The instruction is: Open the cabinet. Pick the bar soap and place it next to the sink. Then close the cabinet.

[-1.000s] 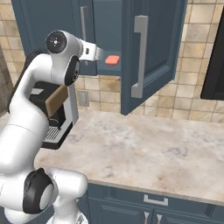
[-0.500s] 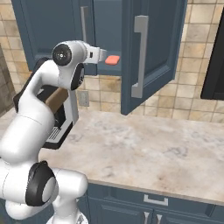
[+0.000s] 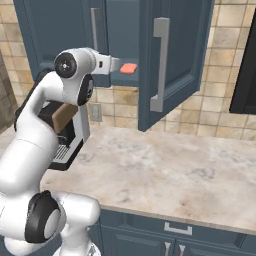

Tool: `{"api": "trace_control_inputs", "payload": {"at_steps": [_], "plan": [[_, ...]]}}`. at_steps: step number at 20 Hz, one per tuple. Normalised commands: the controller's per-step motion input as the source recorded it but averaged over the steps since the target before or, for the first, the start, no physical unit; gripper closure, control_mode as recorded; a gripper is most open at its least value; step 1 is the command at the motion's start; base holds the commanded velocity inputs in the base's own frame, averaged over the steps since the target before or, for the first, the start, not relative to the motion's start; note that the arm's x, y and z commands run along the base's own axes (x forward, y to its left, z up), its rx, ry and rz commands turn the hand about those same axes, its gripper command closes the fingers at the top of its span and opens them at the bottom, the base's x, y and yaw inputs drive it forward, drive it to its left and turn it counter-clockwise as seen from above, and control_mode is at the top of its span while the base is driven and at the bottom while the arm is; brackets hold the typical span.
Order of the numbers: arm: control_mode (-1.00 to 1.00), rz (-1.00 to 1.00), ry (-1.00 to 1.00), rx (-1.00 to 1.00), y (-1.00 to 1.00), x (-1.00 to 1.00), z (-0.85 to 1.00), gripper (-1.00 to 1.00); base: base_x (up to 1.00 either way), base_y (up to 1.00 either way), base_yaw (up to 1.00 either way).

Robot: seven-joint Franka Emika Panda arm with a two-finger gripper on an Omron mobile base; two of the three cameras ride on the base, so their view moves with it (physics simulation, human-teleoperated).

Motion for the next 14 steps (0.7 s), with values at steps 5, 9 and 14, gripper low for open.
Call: {"api": "trace_control_inputs", "payload": {"at_steps": [5,9,14], "plan": [[-1.00,-0.02,0.00,-0.01,0.00,-1.00,0.07,1.00,0.00,0.00,0.00],[-1.00,-0.01,0.00,-0.05,0.00,-1.00,0.09,1.00,0.00,0.00,0.00],[-1.00,-0.04,0.02,-0.04,0.00,-1.00,0.10,1.00,0.00,0.00,0.00]]}}
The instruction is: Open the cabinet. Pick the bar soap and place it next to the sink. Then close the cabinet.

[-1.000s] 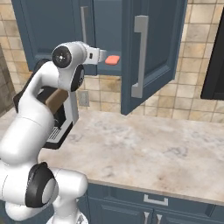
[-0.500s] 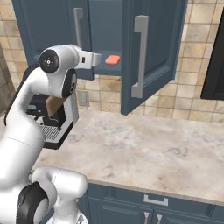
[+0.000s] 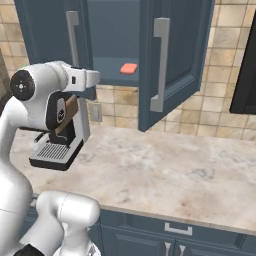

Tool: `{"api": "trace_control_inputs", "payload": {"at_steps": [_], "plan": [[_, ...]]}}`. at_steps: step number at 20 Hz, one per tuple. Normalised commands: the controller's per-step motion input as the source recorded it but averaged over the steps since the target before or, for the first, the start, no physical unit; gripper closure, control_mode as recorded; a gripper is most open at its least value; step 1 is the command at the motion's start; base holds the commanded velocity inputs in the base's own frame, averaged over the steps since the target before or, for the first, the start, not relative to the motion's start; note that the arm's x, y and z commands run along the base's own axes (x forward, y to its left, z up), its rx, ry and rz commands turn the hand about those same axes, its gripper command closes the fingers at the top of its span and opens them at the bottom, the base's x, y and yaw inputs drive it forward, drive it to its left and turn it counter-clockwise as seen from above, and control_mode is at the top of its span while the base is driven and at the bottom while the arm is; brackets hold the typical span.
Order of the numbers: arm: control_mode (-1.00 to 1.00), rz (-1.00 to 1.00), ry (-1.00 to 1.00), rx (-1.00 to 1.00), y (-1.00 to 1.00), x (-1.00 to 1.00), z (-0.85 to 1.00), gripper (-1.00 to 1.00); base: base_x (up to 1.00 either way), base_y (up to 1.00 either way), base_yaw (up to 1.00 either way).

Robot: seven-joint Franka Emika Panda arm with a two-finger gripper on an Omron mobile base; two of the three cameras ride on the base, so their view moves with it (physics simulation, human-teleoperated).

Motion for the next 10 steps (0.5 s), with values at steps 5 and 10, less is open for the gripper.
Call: {"api": "trace_control_inputs", "payload": {"at_steps": [5,10], "plan": [[-1.00,-0.08,0.13,0.00,-0.08,-1.00,0.16,-1.00,0.00,0.00,0.00],[-1.00,-0.07,0.15,0.14,-0.91,-0.88,0.35,-1.00,0.00,0.00,0.00]]}}
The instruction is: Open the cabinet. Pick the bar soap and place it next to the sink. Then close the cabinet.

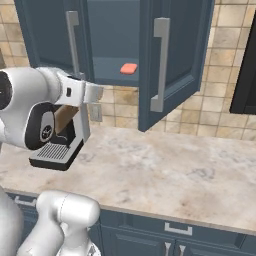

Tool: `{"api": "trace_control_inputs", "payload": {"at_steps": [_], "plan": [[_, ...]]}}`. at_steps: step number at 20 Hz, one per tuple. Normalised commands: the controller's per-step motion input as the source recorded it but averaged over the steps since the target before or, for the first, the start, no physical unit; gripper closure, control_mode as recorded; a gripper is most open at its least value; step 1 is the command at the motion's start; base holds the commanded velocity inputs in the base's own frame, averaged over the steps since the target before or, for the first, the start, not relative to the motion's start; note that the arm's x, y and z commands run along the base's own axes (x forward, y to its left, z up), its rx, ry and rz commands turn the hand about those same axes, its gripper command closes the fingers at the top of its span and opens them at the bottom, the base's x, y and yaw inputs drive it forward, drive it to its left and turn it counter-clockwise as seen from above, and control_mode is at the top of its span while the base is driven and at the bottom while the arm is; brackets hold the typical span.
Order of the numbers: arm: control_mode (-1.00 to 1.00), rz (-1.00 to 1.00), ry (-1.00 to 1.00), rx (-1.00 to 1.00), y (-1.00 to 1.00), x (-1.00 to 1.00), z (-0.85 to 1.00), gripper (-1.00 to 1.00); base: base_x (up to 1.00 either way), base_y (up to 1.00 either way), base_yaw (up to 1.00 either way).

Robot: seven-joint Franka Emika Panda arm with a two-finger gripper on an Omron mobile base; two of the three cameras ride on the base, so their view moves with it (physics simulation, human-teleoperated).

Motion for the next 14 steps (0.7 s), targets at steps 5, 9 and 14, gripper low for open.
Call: {"api": "trace_control_inputs", "payload": {"at_steps": [5,9,14], "plan": [[-1.00,-0.02,0.19,0.38,-0.97,0.25,0.17,-1.00,0.00,0.00,0.00],[-1.00,-0.01,0.06,0.43,-0.30,0.41,-0.08,-1.00,0.00,0.00,0.00],[-1.00,-0.06,0.06,0.35,0.09,0.29,-0.26,-1.00,0.00,0.00,0.00]]}}
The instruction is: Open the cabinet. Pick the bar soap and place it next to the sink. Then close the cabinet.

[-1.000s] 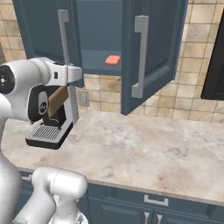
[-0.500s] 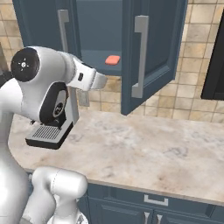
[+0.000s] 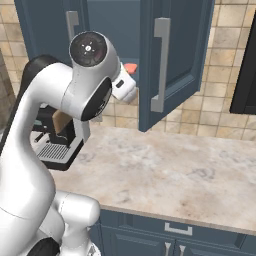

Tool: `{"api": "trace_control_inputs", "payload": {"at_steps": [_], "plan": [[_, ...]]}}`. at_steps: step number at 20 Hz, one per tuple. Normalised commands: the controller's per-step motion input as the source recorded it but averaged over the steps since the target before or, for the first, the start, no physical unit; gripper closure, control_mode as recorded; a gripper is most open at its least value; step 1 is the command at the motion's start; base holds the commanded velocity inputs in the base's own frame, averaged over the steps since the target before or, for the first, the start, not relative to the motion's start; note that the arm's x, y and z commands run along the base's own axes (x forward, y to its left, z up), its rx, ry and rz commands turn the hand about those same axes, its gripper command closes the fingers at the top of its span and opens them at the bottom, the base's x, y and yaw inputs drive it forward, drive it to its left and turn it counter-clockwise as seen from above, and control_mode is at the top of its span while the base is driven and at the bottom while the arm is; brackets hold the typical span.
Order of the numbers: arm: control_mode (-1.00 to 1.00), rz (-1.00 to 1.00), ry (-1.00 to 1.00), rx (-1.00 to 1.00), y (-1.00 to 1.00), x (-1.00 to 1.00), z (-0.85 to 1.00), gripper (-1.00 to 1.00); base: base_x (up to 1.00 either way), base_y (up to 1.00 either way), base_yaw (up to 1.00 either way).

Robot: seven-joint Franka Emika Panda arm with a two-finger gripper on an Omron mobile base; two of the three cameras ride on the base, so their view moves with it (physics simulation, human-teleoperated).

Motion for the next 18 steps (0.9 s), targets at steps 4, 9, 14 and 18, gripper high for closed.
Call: {"api": "trace_control_inputs", "payload": {"at_steps": [4,9,14,18], "plan": [[-1.00,-0.03,0.04,0.32,0.40,0.26,-0.38,-1.00,0.00,0.00,0.00],[-1.00,0.00,0.00,0.31,0.52,0.42,-0.38,-1.00,0.00,0.00,0.00],[-1.00,0.00,0.00,0.26,0.35,0.57,-0.12,-1.00,0.00,0.00,0.00],[-1.00,-0.04,0.07,0.19,0.00,0.55,0.00,-1.00,0.00,0.00,0.00]]}}
